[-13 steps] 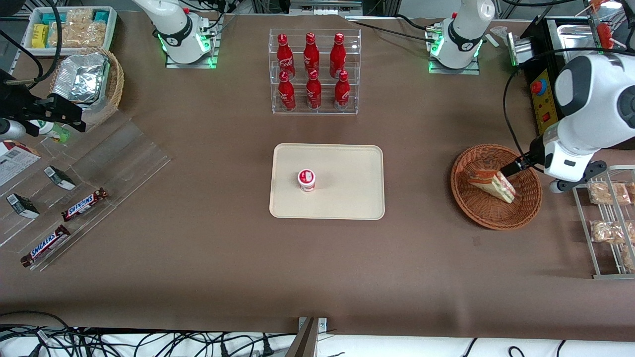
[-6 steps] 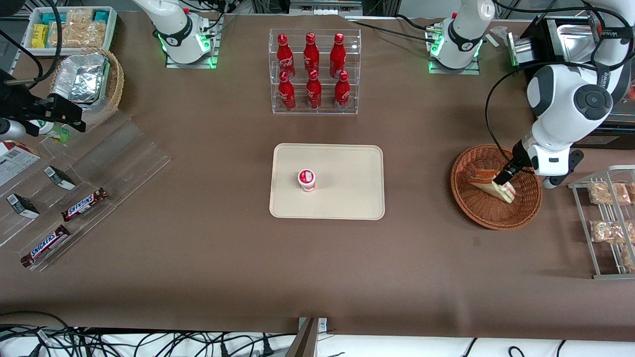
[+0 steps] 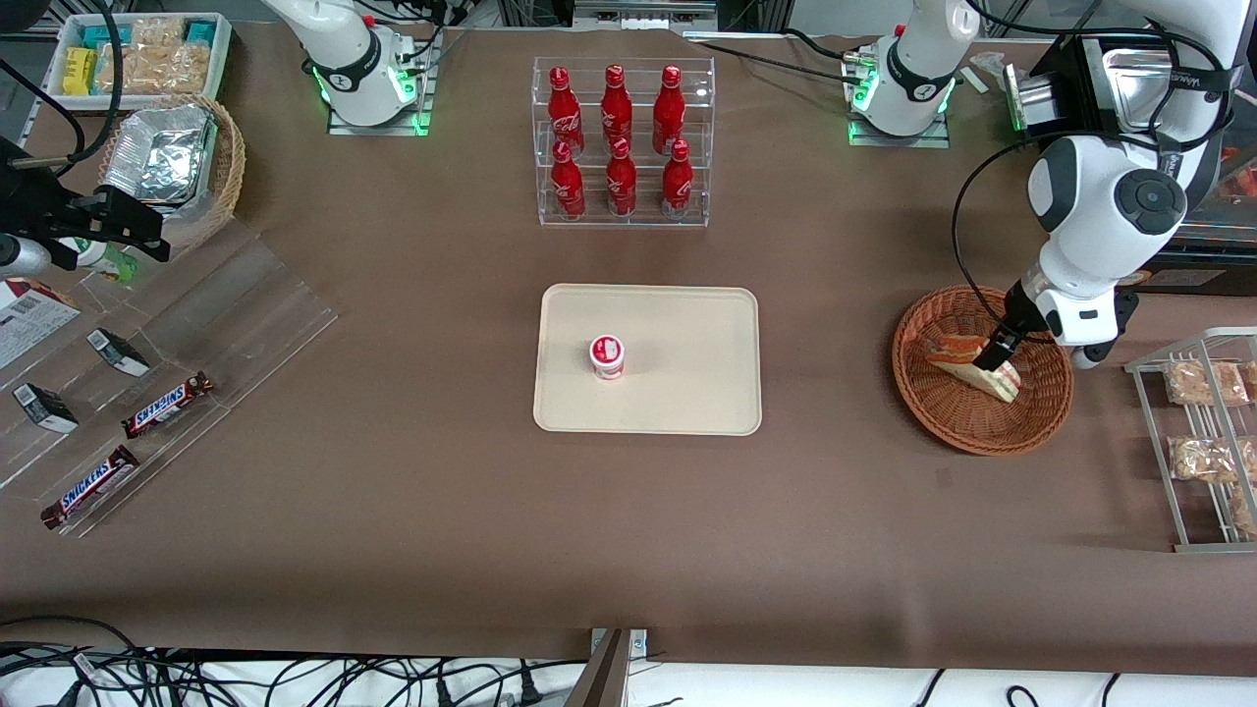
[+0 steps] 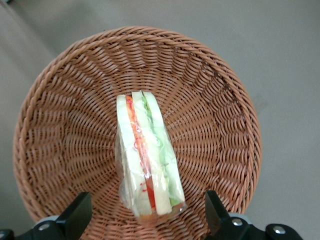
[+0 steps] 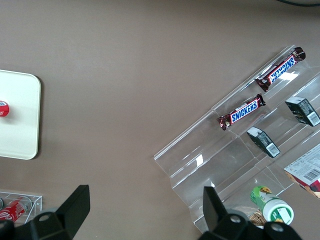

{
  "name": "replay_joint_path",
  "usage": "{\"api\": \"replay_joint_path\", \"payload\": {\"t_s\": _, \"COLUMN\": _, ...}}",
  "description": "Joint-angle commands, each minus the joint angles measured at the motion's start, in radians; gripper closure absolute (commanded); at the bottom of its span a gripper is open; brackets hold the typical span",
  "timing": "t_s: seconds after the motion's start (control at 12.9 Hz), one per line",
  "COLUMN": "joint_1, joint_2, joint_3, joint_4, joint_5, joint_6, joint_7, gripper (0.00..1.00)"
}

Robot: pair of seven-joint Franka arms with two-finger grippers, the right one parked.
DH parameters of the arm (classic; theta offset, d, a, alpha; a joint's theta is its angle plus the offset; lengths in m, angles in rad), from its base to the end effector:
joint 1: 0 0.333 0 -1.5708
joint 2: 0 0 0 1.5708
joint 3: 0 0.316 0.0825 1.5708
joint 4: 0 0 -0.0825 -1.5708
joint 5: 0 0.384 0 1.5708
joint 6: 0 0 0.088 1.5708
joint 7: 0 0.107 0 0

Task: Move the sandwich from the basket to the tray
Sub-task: 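Lower the open left gripper over the wrapped sandwich in the basket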

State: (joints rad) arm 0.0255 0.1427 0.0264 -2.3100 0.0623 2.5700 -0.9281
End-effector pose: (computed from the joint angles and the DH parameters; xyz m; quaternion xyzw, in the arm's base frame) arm 0.5336 0.0267 0.2941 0.8923 0.4472 0.0616 0.0065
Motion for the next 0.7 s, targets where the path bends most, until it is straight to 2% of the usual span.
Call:
{"api": "replay_joint_path", "payload": {"t_s": 0.0, "joint_1": 0.007, "joint_2": 0.04, "joint_3": -0.003, "joint_4": -0.012, "joint_5": 0.024, "joint_6": 0.082, "joint_7": -0.072, "gripper": 0.0}}
{"api": "replay_joint_path", "payload": {"t_s": 0.62, "joint_1": 0.007, "joint_2": 0.13, "joint_3": 0.006, "joint_4": -0.012, "joint_5": 0.024, "joint_6": 0.168, "joint_7": -0.127, "gripper": 0.0}}
